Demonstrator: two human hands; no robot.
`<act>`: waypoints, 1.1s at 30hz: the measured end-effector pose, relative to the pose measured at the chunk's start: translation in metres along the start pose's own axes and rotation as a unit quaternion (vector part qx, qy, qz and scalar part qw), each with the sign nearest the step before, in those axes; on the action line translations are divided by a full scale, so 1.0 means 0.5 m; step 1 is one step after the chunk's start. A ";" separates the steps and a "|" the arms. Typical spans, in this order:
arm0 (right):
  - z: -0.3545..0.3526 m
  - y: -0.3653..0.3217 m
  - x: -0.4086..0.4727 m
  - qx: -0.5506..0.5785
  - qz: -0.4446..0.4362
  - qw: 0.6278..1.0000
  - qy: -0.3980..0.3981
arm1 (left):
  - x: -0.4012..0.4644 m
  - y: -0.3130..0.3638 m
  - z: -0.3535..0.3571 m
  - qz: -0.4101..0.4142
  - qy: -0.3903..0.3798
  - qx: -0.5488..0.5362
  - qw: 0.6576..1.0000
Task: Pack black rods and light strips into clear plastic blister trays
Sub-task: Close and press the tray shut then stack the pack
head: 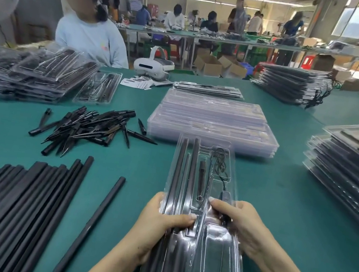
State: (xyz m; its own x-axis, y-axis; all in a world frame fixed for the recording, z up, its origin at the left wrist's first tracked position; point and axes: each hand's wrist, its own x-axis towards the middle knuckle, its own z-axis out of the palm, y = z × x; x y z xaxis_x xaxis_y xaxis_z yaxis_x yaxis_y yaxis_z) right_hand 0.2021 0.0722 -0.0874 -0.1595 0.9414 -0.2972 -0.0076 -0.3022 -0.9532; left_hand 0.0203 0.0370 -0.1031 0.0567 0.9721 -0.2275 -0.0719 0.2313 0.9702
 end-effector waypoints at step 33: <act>-0.002 0.013 0.002 0.010 -0.023 0.999 -0.032 | -0.019 -0.003 0.000 0.000 0.012 0.004 1.000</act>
State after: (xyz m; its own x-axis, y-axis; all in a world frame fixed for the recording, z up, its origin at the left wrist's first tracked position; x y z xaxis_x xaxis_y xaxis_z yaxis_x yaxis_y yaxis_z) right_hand 0.2027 0.0714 -0.0939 -0.2219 0.9431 -0.2478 -0.0355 -0.2617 -0.9645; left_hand 0.0200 0.0272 -0.1022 0.0327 0.9728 -0.2293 -0.0632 0.2310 0.9709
